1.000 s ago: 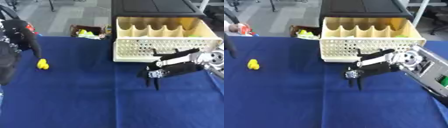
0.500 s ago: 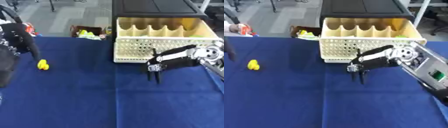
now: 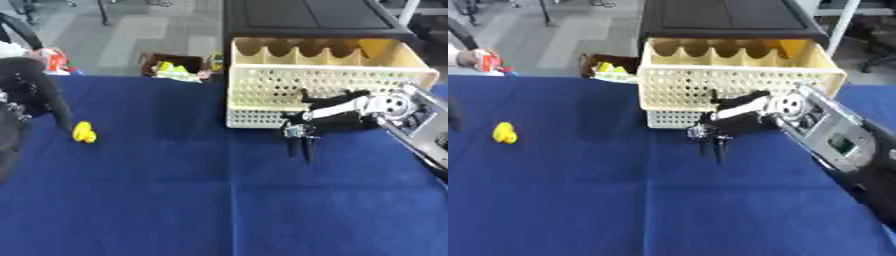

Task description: Pick up objects from table and place into drawer.

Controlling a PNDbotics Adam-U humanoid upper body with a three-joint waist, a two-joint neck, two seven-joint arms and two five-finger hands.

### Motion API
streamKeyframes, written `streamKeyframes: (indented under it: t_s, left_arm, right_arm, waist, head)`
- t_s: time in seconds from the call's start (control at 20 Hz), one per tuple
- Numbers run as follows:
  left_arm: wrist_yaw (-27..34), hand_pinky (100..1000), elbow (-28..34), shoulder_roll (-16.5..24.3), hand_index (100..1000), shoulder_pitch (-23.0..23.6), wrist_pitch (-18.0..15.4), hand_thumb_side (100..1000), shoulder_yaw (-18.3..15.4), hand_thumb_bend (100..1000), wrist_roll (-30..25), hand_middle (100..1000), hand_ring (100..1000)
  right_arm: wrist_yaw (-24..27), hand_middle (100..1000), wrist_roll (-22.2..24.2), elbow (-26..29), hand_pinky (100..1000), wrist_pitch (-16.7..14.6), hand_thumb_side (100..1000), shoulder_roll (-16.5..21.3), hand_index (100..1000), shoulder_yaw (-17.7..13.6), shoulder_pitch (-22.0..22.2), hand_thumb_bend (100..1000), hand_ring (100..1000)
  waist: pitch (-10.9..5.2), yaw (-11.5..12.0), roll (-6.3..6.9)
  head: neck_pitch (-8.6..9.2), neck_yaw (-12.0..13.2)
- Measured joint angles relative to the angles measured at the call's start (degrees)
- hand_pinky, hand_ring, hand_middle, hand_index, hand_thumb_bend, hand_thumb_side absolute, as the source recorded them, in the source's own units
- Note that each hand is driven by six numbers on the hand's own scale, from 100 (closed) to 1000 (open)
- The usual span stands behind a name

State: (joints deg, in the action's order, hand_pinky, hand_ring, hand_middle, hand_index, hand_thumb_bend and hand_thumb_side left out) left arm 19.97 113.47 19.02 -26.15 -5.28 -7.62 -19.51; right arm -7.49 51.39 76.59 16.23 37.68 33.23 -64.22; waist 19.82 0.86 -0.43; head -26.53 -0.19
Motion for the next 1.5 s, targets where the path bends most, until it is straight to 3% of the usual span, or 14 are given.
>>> streamKeyframes:
  t_s: [0.65,1.5]
  left_arm:
    - [-1.31,388,0.0,-0.85,713,0.64,0.23,778,-0.66,100,-0.54,533,480]
    - [-2.14,389,0.0,-1.48,699,1.06,0.48,787,-1.03,100,-0.91,531,479]
  right_arm:
    - [-6.53,623,0.37,-6.41,780,-4.69,1000,-3.95,890,-5.07,-2.28,100,562]
    - [-11.86,585,-2.17,-14.36,785,-7.18,1000,-8.25,863,-9.34,-4.76,100,534]
  waist:
    - [0.66,0.43,0.09]
    - [1.15,1.06,0.16]
  head:
    - [1.0,-1.0]
    - [2.01,-1.47]
